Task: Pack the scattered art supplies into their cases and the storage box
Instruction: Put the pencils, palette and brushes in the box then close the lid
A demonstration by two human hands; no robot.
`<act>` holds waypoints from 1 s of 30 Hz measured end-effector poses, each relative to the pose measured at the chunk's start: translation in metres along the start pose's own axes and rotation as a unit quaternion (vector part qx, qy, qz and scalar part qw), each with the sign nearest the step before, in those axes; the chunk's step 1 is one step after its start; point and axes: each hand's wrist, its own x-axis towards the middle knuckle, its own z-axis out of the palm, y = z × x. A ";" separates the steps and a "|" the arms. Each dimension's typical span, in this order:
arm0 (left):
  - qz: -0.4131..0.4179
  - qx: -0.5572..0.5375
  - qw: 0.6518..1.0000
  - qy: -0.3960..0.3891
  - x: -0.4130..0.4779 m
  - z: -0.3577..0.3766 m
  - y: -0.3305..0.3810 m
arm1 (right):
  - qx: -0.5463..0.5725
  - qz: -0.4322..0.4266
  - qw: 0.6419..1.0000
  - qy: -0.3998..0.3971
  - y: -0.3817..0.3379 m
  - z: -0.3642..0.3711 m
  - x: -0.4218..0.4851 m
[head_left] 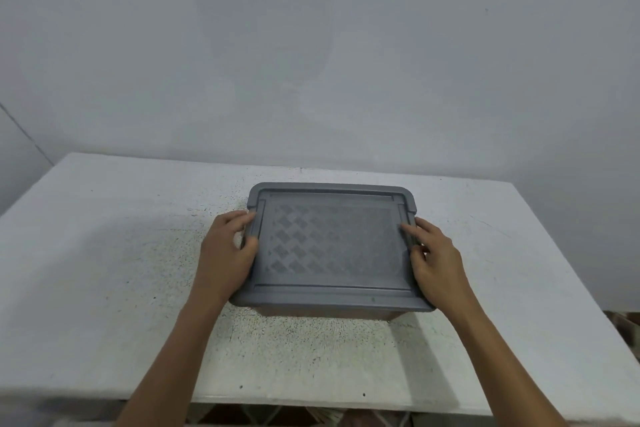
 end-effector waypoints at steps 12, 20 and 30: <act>0.041 0.203 0.977 -0.051 0.000 0.005 0.015 | -0.091 -0.006 0.996 -0.005 -0.002 0.007 -0.009; 0.005 0.304 0.943 -0.138 -0.006 0.044 0.042 | -0.017 0.003 0.999 -0.030 -0.008 0.005 -0.014; 0.274 0.293 0.889 -0.222 0.021 0.106 0.082 | -0.055 -0.007 0.998 -0.029 0.002 0.016 -0.010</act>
